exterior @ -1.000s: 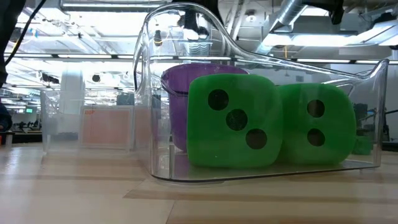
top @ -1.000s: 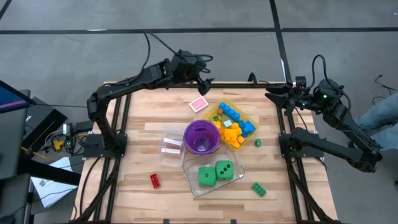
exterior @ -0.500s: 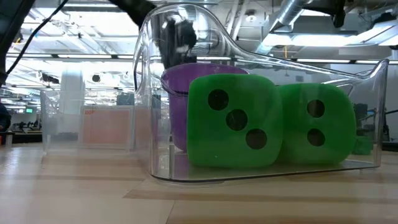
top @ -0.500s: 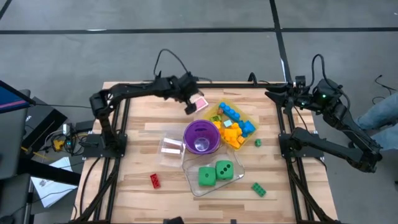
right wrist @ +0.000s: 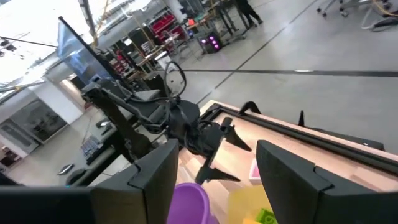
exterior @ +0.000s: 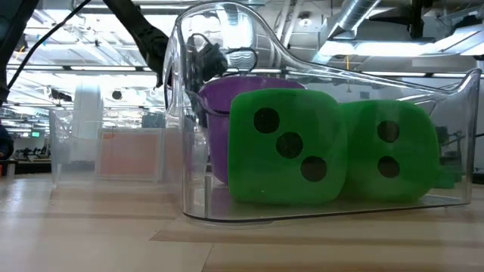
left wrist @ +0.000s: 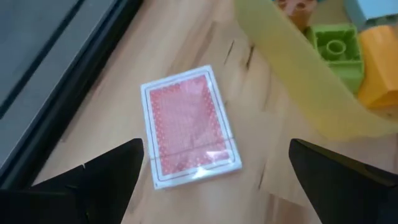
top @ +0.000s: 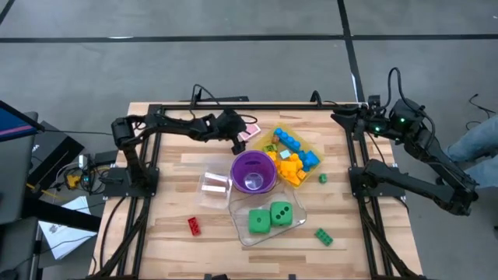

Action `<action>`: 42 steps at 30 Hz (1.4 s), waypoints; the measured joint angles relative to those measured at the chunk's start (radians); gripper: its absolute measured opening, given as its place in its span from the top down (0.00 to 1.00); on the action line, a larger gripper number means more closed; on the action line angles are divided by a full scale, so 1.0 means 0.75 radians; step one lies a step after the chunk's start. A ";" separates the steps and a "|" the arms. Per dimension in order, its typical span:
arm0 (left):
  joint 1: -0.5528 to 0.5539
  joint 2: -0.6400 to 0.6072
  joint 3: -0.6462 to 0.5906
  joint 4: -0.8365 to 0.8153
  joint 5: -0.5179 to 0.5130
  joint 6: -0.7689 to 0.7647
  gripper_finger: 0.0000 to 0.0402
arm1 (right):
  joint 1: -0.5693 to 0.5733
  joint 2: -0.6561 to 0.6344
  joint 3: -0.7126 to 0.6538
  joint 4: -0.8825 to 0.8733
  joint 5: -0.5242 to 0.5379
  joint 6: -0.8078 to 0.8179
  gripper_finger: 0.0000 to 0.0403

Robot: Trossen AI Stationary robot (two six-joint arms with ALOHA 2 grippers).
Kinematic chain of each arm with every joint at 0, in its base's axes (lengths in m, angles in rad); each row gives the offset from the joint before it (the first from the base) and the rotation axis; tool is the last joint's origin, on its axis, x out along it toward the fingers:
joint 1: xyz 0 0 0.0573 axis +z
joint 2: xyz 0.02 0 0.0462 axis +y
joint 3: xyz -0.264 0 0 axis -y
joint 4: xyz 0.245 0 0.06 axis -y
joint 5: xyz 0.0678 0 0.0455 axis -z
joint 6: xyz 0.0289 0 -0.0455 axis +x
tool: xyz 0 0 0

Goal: Pick & Place Toys
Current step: Put the red deck of cards into the white bin

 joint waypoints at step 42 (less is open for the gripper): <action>0.154 0.190 0.078 -0.009 0.198 -0.049 0.10 | -0.001 0.009 0.000 -0.046 0.094 0.038 0.48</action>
